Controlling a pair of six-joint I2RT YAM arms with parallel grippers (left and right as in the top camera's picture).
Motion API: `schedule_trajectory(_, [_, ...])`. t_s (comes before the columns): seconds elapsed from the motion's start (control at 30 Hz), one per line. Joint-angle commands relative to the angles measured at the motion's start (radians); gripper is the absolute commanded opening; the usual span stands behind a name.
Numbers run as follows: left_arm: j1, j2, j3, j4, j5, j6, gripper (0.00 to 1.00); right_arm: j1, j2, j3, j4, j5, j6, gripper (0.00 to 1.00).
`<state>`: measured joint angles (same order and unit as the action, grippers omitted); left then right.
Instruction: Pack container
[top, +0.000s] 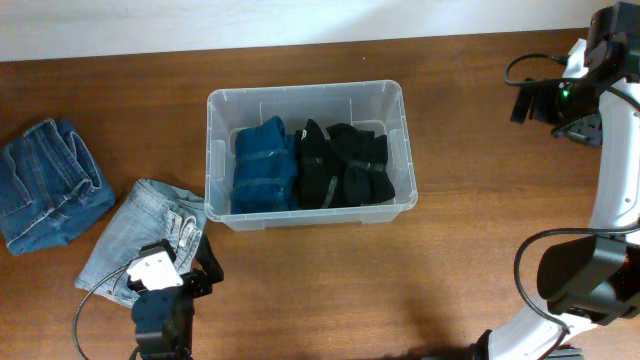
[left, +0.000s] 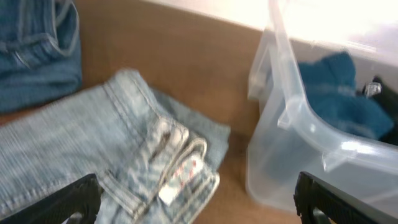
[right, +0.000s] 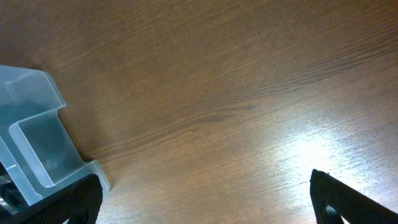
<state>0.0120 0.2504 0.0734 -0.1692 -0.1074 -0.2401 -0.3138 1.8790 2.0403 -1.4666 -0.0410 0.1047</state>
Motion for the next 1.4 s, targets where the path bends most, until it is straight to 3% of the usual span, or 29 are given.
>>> schedule_trajectory(0.0, [0.004, -0.008, -0.013, 0.037, -0.023, -0.002, 0.99, -0.001, -0.008, 0.005, -0.003, 0.008, 0.0, 0.99])
schedule_trajectory(0.2, [0.004, -0.008, 0.117, -0.039, -0.043, -0.007, 0.99, -0.001, -0.008, 0.005, -0.003, 0.008, 0.0, 0.99])
schedule_trajectory(0.37, [0.004, 0.046, 0.403, -0.351, -0.249, -0.097, 0.99, -0.001, -0.008, 0.005, -0.003, 0.008, 0.0, 0.99])
schedule_trajectory(0.47, [0.004, 0.149, 0.61, -0.517, -0.282, -0.089, 0.99, -0.001, -0.008, 0.005, -0.003, 0.008, 0.0, 0.99])
schedule_trajectory(0.67, [0.004, 0.431, 0.979, -0.792, -0.262, 0.087, 0.99, -0.001, -0.008, 0.005, -0.003, 0.008, 0.0, 0.99])
schedule_trajectory(0.77, [0.004, 0.568, 1.101, -0.909, -0.263, 0.101, 0.99, -0.001, -0.008, 0.005, -0.003, 0.008, 0.0, 0.98])
schedule_trajectory(1.03, [0.003, 0.744, 1.135, -0.967, -0.247, 0.107, 0.99, -0.001, -0.008, 0.005, -0.003, 0.008, 0.0, 0.98])
schedule_trajectory(1.17, [0.003, 0.79, 1.135, -0.969, -0.105, 0.251, 0.99, -0.001, -0.008, 0.005, -0.003, 0.008, 0.0, 0.99])
schedule_trajectory(1.37, [-0.008, 0.799, 1.135, -1.008, -0.064, 0.279, 0.99, -0.001, -0.008, 0.005, -0.003, 0.008, 0.0, 0.99])
